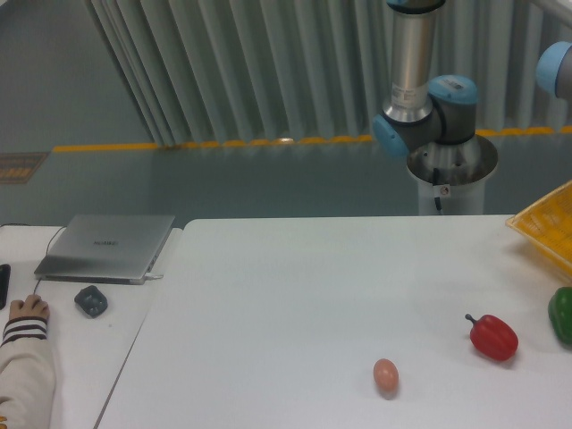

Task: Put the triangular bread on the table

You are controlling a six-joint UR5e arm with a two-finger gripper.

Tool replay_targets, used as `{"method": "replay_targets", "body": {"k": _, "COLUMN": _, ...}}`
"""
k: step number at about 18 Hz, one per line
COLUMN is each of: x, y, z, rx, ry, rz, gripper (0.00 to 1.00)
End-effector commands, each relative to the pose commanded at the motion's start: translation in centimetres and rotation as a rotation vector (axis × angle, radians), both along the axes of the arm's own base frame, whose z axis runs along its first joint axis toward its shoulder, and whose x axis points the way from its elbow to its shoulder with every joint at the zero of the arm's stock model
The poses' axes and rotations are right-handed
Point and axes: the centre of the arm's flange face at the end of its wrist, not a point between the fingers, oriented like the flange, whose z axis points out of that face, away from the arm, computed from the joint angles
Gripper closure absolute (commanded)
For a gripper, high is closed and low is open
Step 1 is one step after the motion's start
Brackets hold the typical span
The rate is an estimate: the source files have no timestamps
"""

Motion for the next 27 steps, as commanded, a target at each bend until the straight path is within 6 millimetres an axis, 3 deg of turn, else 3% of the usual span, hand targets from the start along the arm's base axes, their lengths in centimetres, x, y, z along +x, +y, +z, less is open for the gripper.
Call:
{"method": "replay_targets", "body": {"k": 4, "x": -1.0, "y": -1.8, "z": 0.2, "rx": 0.007, "ry": 0.012, "rz": 0.244, "gripper": 0.00}}
{"method": "replay_targets", "body": {"k": 7, "x": -1.0, "y": -1.9, "z": 0.3, "rx": 0.008, "ry": 0.013, "rz": 0.318, "gripper": 0.00}}
{"method": "replay_targets", "body": {"k": 10, "x": -2.1, "y": -4.0, "z": 0.2, "rx": 0.015, "ry": 0.010, "rz": 0.366, "gripper": 0.00}}
{"method": "replay_targets", "body": {"k": 18, "x": -3.6, "y": -5.1, "z": -2.8, "rx": -0.010, "ry": -0.037, "rz": 0.401, "gripper": 0.00}}
{"method": "replay_targets", "body": {"k": 27, "x": -5.9, "y": -9.4, "z": -7.5, "rx": -0.034, "ry": -0.125, "rz": 0.500, "gripper": 0.00}}
